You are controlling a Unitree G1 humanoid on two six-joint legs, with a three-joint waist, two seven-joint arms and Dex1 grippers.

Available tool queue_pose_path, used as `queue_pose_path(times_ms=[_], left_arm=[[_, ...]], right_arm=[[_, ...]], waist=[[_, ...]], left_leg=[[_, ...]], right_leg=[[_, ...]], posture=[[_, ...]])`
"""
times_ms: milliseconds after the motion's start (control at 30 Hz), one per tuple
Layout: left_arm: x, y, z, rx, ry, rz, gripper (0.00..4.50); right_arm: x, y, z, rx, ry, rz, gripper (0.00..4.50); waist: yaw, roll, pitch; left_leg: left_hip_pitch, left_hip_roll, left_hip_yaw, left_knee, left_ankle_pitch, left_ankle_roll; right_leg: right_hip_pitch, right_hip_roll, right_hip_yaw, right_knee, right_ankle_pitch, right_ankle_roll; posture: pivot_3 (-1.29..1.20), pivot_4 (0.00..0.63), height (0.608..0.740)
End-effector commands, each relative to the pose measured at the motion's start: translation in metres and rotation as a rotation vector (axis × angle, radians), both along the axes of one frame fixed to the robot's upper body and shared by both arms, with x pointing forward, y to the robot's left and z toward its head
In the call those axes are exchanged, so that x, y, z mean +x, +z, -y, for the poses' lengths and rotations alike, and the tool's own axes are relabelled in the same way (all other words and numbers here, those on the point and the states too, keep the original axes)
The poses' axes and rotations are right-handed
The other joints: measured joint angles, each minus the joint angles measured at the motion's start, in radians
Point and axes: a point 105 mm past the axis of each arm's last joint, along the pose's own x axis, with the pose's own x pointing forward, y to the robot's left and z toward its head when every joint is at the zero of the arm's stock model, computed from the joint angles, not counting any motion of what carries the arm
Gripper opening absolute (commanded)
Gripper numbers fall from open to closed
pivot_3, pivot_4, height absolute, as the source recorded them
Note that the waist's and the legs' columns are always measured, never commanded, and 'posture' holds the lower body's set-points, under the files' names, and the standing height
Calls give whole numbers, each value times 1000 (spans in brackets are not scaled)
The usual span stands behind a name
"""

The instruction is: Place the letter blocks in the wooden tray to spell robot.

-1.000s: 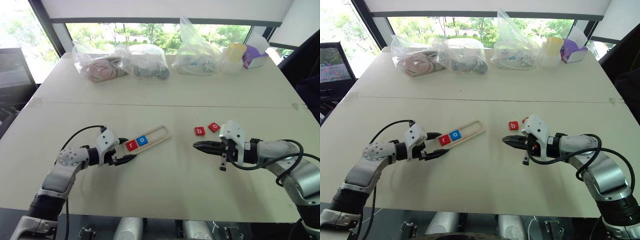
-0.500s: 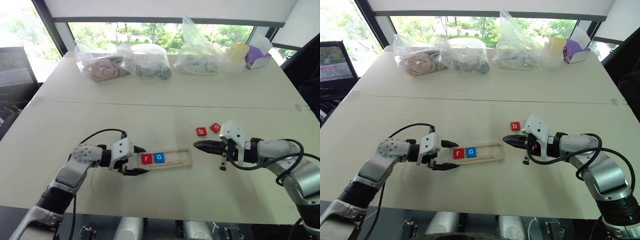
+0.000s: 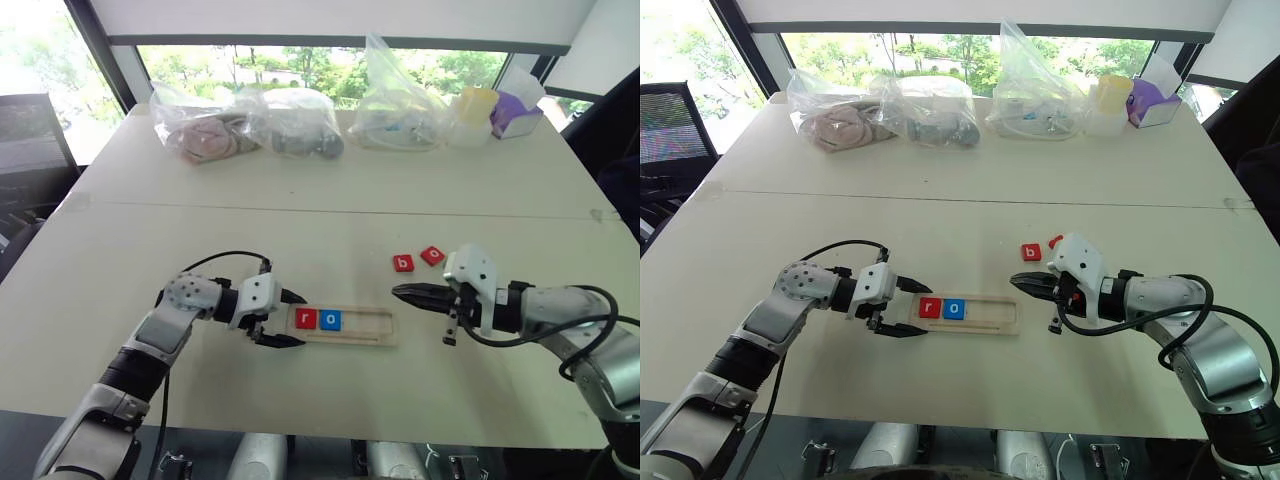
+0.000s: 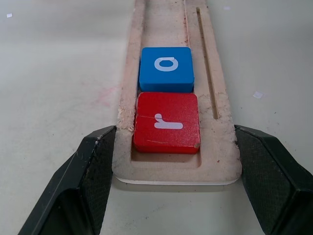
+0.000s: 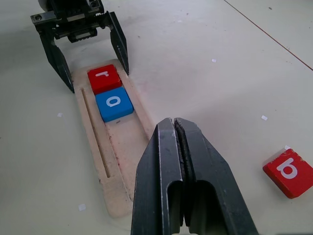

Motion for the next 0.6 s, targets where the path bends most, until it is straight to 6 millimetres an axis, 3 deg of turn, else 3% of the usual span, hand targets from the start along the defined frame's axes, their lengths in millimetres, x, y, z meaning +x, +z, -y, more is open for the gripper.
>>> queue_pose_path(times_ms=[33,100,167,200,433,600], left_arm=[[-7,-18,0,53,0,-40,3102],[-7,-20,0,53,11,-44,3102],[-7,-21,0,55,18,-55,4153],[-8,-21,-1,56,21,-66,4436],[-11,-21,-13,71,64,-81,4436],[-13,-18,-38,98,122,-95,4436]], right_arm=[[-1,11,-2,-4,14,53,0],[0,11,-2,-4,15,54,0],[1,12,-2,-5,18,55,0],[1,12,-3,-5,20,56,0],[4,12,-5,-5,34,58,0],[7,12,-6,-1,42,61,0]], waist=[[0,0,0],[0,0,0],[0,0,0],[0,0,0],[-3,0,0],[-17,0,0]], left_leg=[[0,0,0,0,0,0],[0,0,0,0,0,0],[0,0,0,0,0,0],[0,0,0,0,0,0],[0,0,0,-1,0,0],[1,2,0,-2,0,0]], right_leg=[[0,0,0,0,0,0],[0,0,0,0,0,0],[0,0,0,0,0,0],[0,0,0,0,0,0],[0,0,0,0,0,1],[-1,1,0,0,0,0]], posture=[[0,150,740],[0,150,740],[0,150,740],[0,150,740],[0,150,740],[0,150,740]])
